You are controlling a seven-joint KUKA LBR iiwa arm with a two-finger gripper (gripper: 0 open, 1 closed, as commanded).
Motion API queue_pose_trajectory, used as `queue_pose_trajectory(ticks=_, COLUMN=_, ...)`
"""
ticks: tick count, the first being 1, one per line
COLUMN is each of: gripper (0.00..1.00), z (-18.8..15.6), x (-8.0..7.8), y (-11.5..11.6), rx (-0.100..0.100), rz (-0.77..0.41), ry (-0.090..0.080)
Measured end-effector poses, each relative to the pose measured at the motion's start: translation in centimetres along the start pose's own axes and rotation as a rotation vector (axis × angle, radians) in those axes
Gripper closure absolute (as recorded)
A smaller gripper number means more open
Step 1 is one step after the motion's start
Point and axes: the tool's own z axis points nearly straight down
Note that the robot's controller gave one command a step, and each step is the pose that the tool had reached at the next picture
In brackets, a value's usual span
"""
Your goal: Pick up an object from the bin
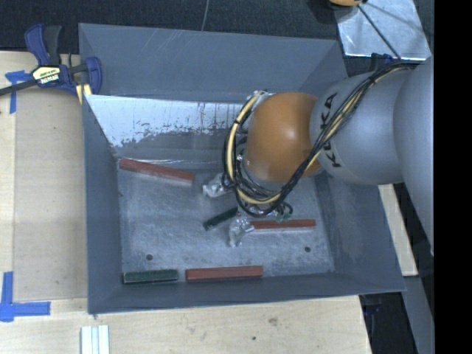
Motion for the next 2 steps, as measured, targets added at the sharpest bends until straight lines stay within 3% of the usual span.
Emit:
queue_pose_trajectory(ticks=1, gripper=1.0, z=-0.55, x=0.1, y=-0.09, rx=-0.001, rz=0.264, ry=-0.035)
queue_pose_trajectory(ticks=2, gripper=1.0, z=-0.55, x=0.1, y=-0.09, rx=-0.001, rz=0.265, ry=-0.035)
